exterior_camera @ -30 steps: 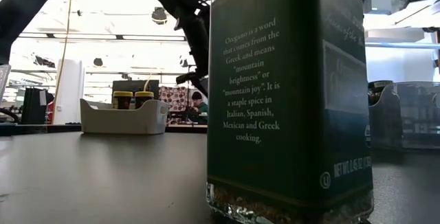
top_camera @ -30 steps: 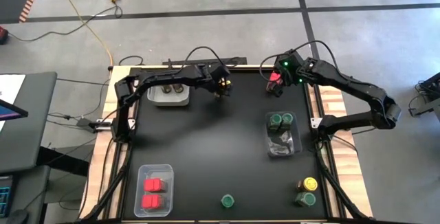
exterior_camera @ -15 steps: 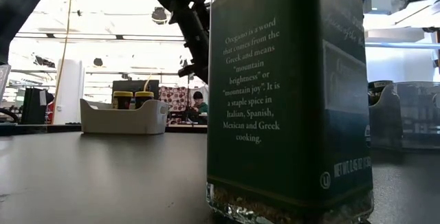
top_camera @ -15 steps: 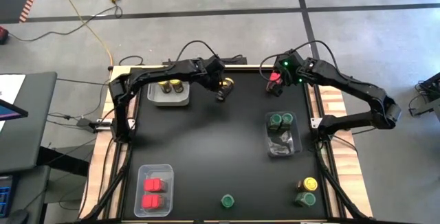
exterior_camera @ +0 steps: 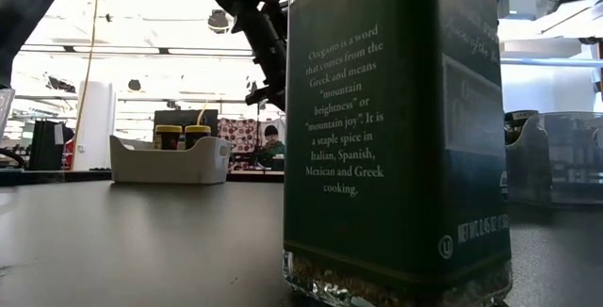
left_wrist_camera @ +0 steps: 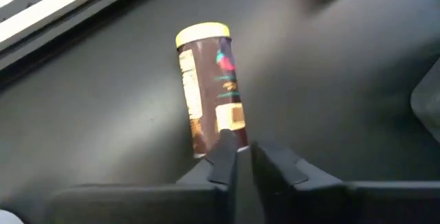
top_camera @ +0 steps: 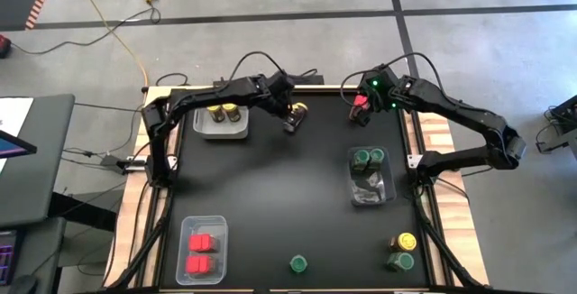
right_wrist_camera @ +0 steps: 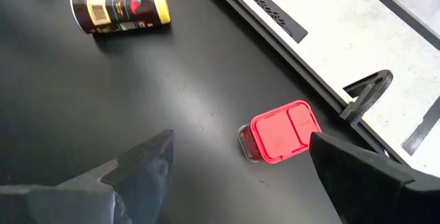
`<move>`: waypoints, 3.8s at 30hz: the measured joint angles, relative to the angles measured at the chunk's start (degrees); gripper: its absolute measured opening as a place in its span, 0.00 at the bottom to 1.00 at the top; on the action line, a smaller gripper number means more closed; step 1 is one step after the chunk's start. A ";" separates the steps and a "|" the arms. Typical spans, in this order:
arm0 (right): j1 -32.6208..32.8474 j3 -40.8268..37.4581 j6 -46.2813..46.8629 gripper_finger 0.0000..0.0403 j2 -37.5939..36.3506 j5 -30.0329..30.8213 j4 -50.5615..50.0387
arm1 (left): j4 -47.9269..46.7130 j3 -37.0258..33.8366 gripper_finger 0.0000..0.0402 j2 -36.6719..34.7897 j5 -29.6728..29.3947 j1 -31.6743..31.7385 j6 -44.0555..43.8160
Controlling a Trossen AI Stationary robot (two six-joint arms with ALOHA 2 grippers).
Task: Sort spices by type
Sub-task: Put the top yellow seasoning bottle into the gray bin
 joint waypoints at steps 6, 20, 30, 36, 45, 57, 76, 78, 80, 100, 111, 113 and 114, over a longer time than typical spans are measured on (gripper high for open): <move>0.00 0.00 -0.67 0.90 0.00 -1.33 -0.01 | 0.91 0.00 0.33 0.00 -3.20 0.47 -1.90; 0.00 0.00 -4.79 0.90 0.00 -1.94 -0.03 | 2.88 0.00 0.77 0.00 -6.75 -0.34 -5.29; 0.00 0.00 -5.03 0.90 0.00 -2.56 -0.03 | 9.84 0.00 0.78 0.04 -6.89 -0.27 -8.08; 0.01 0.00 -5.23 0.90 0.00 -2.56 0.00 | 15.91 0.00 0.78 0.07 -3.53 0.27 -8.20; 0.02 0.00 -5.14 0.90 0.00 -2.56 0.05 | 15.66 -0.04 0.78 1.17 -7.41 1.73 -3.05; 0.02 0.02 -4.35 0.90 0.17 -2.62 -0.02 | 14.26 4.42 0.78 10.97 -2.06 0.95 -1.62; 0.11 0.02 -2.38 0.90 0.15 -3.11 -0.12 | -10.56 24.11 0.78 25.60 -4.61 0.95 -1.57; 0.11 0.02 -2.40 0.90 0.15 -3.13 -0.10 | -10.42 23.93 0.76 25.53 -5.44 1.11 -1.65; 0.11 0.02 -2.18 0.90 0.15 -3.17 -0.10 | -10.51 23.94 0.72 25.53 -5.71 1.39 -1.67; 0.13 0.02 1.00 0.90 0.15 -3.24 -0.07 | -13.60 27.61 0.38 20.64 -1.94 1.58 3.01; 0.86 0.02 7.40 0.90 -1.22 -3.22 -0.30 | -13.39 26.38 0.38 3.58 -1.73 1.12 10.44; 1.51 0.02 8.79 0.90 -1.62 -3.22 0.01 | -13.27 25.05 0.38 -0.69 -2.12 1.19 12.26; 2.02 0.02 9.40 0.90 -1.81 -3.23 0.41 | -12.88 23.87 0.38 -3.03 -2.44 1.19 13.01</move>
